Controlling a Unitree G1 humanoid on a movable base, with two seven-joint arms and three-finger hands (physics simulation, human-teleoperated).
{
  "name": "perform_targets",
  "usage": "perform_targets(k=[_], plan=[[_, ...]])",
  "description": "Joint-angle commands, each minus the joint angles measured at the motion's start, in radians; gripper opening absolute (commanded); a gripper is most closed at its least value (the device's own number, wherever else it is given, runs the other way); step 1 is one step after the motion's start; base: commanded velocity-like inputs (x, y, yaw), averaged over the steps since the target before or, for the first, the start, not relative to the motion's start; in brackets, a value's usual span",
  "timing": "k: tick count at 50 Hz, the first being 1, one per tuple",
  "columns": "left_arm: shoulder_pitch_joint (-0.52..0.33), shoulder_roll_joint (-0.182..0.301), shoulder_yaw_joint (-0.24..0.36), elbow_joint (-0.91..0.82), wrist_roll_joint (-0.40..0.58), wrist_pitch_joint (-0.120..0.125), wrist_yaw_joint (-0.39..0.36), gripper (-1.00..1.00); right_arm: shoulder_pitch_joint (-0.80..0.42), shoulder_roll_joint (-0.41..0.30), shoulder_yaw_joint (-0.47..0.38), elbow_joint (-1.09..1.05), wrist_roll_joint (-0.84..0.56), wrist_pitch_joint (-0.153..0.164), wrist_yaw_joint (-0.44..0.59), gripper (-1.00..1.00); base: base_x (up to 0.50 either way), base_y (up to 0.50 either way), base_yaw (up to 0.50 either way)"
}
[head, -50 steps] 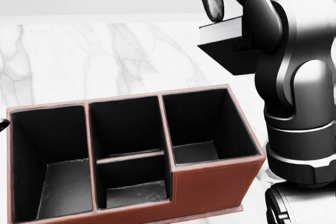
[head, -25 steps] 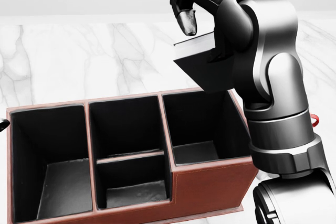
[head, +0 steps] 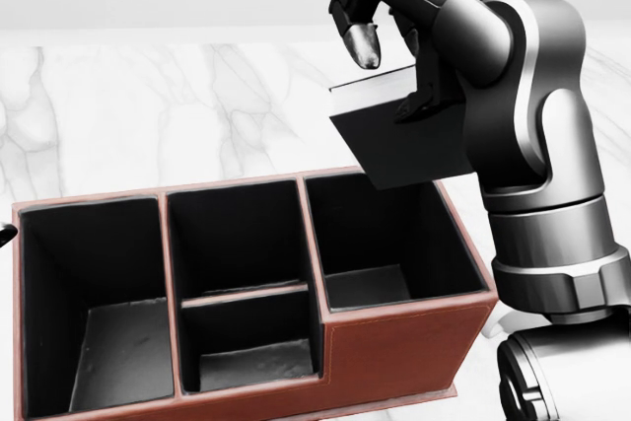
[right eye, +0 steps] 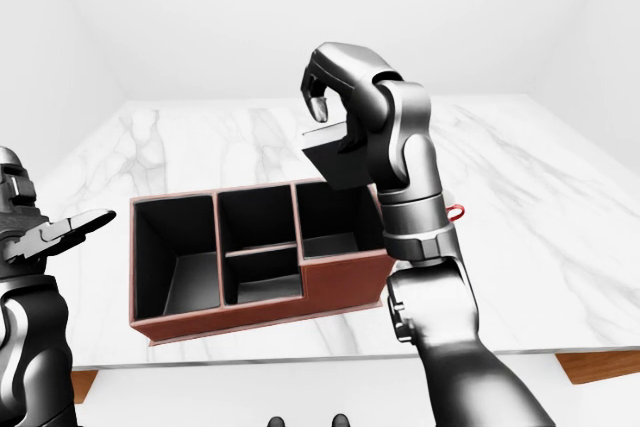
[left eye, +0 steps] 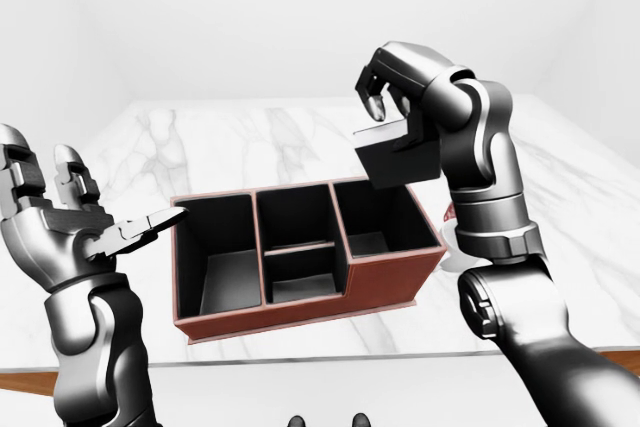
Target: Pick up the book and place it in the right compartment of the caddy.
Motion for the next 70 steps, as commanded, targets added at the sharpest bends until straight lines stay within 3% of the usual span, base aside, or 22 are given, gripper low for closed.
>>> perform_targets(k=[1, 34, 39, 70], plan=[[-0.001, 0.0, 0.001, -0.004, -0.001, 0.0, 0.001, 1.0, 0.016, -0.033, -0.023, 0.015, 0.07, 0.0, 0.0, -1.0, 0.0, 0.0, 0.0], [0.0, 0.002, 0.001, 0.005, 0.0, 0.0, -0.002, 1.0, -0.045, -0.128, -0.052, 0.14, 0.434, 0.0, 0.0, -1.0, 0.0, 0.0, 0.0], [0.003, 0.0, 0.001, 0.0, 0.001, 0.0, -0.002, 1.0, -0.056, -0.125, -0.085, 0.145, 0.524, 0.0, 0.0, -1.0, 0.0, 0.0, 0.0], [-0.002, 0.0, -0.001, 0.01, 0.002, 0.0, -0.004, 1.0, -0.057, -0.16, -0.1, 0.227, 0.807, 0.0, 0.0, -1.0, 0.0, 0.0, 0.0]])
